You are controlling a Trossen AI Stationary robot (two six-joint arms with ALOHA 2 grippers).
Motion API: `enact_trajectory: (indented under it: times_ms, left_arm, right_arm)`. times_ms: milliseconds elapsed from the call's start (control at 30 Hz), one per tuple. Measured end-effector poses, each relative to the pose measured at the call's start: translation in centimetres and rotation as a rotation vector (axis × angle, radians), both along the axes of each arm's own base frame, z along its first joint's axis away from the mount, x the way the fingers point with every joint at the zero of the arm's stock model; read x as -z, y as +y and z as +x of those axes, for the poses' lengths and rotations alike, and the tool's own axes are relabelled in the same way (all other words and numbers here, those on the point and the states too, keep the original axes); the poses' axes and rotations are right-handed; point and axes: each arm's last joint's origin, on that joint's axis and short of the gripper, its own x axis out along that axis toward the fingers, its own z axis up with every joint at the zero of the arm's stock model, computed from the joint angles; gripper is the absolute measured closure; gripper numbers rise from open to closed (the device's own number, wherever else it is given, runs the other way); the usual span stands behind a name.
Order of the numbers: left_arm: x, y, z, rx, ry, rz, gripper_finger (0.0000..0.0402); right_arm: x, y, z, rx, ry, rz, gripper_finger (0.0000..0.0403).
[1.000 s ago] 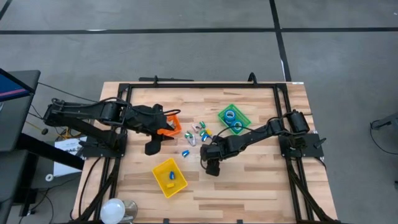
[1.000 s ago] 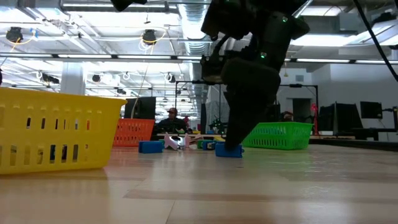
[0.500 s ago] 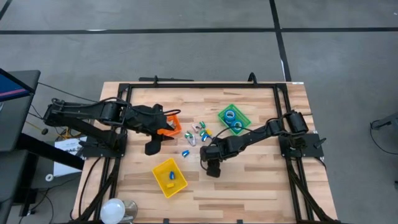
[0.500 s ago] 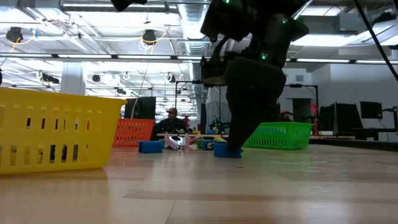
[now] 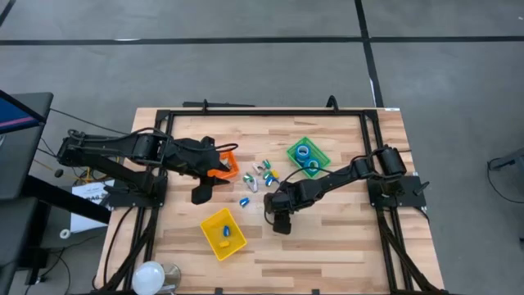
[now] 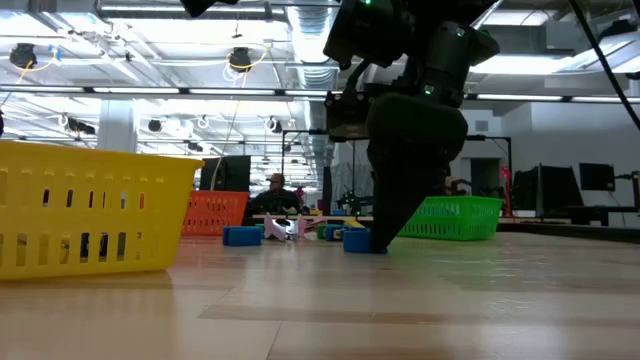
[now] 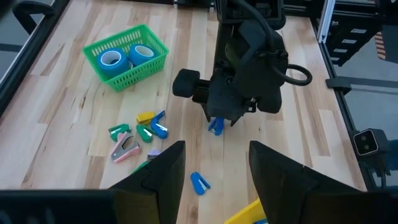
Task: Pick and place Stapler, Stapler remover, tape
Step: Put the blue stapler into the yellow basket
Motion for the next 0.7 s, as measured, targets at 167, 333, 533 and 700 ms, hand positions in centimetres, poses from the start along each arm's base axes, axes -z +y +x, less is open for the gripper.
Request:
enact_trajectory:
  times_ms: [167,333,533,700]
  left_arm:
    - [-0.03,0.0,0.02,0.0,-0.004,0.0,0.0234]
    - [-0.06,-0.01,0.05,0.0,-0.008,-0.001,0.0234]
    - [-0.1,-0.01,0.08,0.0,-0.013,-0.002,0.0234]
    - [-0.13,-0.01,0.1,0.0,-0.017,-0.002,0.0234]
  right_arm:
    - [0.01,-0.01,-0.03,0.001,0.003,-0.003,0.0226]
    - [0.02,-0.08,-0.05,0.004,0.006,-0.008,0.0286]
    - [0.01,-0.02,-0.03,-0.001,0.005,0.005,0.0334]
    - [-0.44,0.13,0.02,-0.017,0.007,0.023,0.035]
